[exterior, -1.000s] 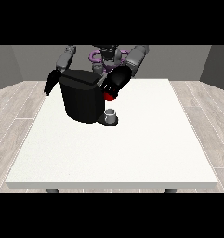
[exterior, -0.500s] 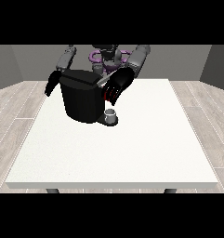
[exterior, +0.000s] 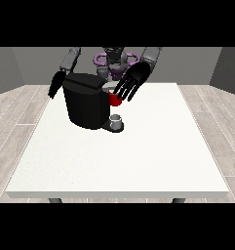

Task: Insert the coffee pod into the coffee machine and close the lid

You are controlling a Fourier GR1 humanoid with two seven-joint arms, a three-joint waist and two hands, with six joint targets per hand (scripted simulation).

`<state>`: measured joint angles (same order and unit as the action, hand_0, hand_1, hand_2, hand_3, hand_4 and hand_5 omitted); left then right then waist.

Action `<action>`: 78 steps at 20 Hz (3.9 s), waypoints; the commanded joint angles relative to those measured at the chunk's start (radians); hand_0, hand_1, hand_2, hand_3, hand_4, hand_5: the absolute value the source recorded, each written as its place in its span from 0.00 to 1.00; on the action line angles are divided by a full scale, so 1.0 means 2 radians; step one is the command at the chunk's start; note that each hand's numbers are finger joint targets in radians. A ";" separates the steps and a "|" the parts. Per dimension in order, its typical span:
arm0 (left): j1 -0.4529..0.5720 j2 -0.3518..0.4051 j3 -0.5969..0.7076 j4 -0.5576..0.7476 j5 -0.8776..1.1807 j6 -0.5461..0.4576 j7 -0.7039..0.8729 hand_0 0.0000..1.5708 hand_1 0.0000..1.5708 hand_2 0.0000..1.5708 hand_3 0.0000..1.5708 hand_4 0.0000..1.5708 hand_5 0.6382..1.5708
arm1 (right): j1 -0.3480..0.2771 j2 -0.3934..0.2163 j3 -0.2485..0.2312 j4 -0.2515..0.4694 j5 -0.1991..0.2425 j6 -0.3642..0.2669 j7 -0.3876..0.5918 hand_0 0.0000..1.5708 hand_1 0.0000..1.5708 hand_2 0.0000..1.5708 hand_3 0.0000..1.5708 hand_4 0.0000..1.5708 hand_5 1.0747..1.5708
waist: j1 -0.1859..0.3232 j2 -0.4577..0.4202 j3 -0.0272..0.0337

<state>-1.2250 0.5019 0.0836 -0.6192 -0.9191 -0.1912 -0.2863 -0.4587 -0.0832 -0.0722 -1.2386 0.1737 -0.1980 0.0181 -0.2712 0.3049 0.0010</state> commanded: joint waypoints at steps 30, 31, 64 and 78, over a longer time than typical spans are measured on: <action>0.368 -0.250 0.125 -0.062 0.289 -0.064 -0.004 0.00 0.00 0.00 0.00 0.25 1.00 | 0.102 -0.039 0.004 -0.038 -0.038 0.094 0.008 0.00 0.00 0.00 0.00 0.05 1.00 | 0.205 -0.309 -0.0004; 0.372 -0.250 0.116 -0.063 0.307 -0.050 -0.005 0.00 0.00 0.00 0.00 0.22 1.00 | 0.080 -0.045 -0.005 -0.031 -0.050 0.103 0.023 0.00 0.00 0.00 0.00 0.00 1.00 | 0.204 -0.297 -0.0004; 0.498 -0.231 0.026 -0.393 0.404 -0.028 0.088 0.00 0.00 0.00 0.00 0.24 1.00 | -0.105 -0.054 -0.042 0.124 -0.110 0.128 0.011 0.00 0.00 0.00 0.00 0.05 1.00 | 0.219 -0.138 -0.0004; 0.482 -0.208 0.024 -0.394 0.401 -0.027 0.086 0.00 0.00 0.00 0.00 0.23 1.00 | -0.211 -0.043 -0.002 0.138 -0.054 0.100 0.021 0.00 0.00 0.00 0.00 0.07 1.00 | 0.238 -0.095 -0.0006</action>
<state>-0.2486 0.0859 0.1428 -1.4114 -0.1173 -0.2390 -0.0950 -0.8020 -0.1645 -0.0895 -0.9765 0.0328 0.0211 0.0537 0.1773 0.0745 -0.0002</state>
